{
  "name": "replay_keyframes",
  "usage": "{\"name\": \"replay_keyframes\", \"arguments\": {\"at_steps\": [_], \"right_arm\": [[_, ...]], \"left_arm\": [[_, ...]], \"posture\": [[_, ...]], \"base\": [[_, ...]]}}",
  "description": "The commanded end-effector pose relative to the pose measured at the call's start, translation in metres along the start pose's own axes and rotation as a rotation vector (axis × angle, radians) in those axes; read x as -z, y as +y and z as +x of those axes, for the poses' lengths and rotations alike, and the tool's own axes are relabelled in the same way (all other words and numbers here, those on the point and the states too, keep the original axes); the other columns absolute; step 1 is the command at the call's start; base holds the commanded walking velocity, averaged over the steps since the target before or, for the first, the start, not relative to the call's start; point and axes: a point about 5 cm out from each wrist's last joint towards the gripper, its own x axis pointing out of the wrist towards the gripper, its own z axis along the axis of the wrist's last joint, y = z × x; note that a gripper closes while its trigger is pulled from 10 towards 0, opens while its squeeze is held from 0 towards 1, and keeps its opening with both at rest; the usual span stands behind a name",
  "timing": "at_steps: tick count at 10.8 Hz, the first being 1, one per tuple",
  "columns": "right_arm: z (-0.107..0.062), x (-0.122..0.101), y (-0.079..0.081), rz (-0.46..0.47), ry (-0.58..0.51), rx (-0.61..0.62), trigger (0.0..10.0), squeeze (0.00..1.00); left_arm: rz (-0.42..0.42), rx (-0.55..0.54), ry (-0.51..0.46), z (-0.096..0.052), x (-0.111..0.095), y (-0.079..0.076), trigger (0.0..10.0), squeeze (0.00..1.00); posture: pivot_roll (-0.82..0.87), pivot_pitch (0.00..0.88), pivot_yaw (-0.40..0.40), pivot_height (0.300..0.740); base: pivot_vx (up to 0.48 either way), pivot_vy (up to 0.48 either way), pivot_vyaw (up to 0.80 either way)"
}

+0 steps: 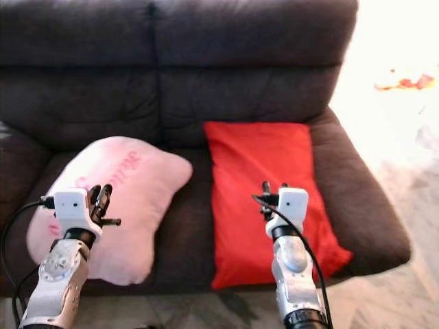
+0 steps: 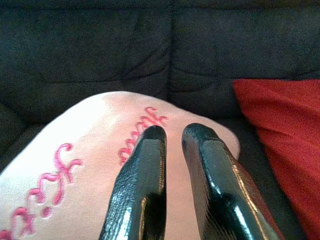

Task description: Move the pillow to the sofa from floor

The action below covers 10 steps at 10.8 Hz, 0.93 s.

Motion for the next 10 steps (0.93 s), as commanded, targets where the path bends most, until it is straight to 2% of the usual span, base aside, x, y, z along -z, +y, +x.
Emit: {"name": "replay_keyframes", "arguments": {"at_steps": [1, 3, 4, 5, 6, 7, 8, 10], "right_arm": [[-0.002, 0.006, 0.001, 0.004, 0.023, 0.002, 10.0, 0.0], [-0.004, 0.01, 0.0, -0.001, 0.039, 0.001, 10.0, 0.0], [-0.005, 0.012, 0.0, -0.005, 0.051, 0.001, 10.0, 0.0], [-0.005, 0.014, 0.0, -0.007, 0.06, 0.0, 10.0, 0.0], [-0.005, 0.014, 0.001, -0.007, 0.061, -0.002, 10.0, 0.0], [-0.005, 0.014, 0.0, -0.006, 0.061, -0.003, 10.0, 0.0], [-0.005, 0.015, 0.001, -0.007, 0.065, -0.007, 10.0, 0.0], [-0.004, 0.015, 0.003, -0.007, 0.072, -0.017, 10.0, 0.0]], "left_arm": [[0.062, 0.032, 0.042, -0.005, 0.008, 0.0, 10.0, 0.0], [0.132, 0.057, 0.069, -0.007, 0.013, -0.001, 10.0, 0.0], [0.234, 0.084, 0.11, -0.009, 0.02, -0.002, 10.0, 0.0], [0.248, 0.098, 0.178, -0.012, 0.033, -0.002, 10.0, 0.0], [0.219, 0.098, 0.196, -0.014, 0.037, -0.002, 10.0, 0.55], [0.205, 0.097, 0.204, -0.015, 0.038, -0.003, 10.0, 1.0], [0.203, 0.108, 0.216, -0.016, 0.04, -0.004, 10.0, 1.0], [0.14, 0.12, 0.249, -0.017, 0.044, -0.006, 10.0, 1.0]], "posture": [[0.17, 0.172, -0.032, 0.74], [0.18, 0.171, -0.033, 0.74], [0.18, 0.169, -0.032, 0.74], [0.17, 0.167, -0.032, 0.74], [0.17, 0.166, -0.031, 0.74], [0.17, 0.166, -0.032, 0.74], [0.17, 0.164, -0.032, 0.74], [0.17, 0.16, -0.032, 0.74]], "base": [[0.0, 0.0, 0.0], [0.0, 0.0, 0.0], [0.0, 0.0, 0.0], [0.0, 0.0, 0.0], [0.0, 0.0, 0.0], [0.0, 0.0, 0.0], [0.0, 0.0, 0.0], [0.0, 0.0, 0.0]]}}
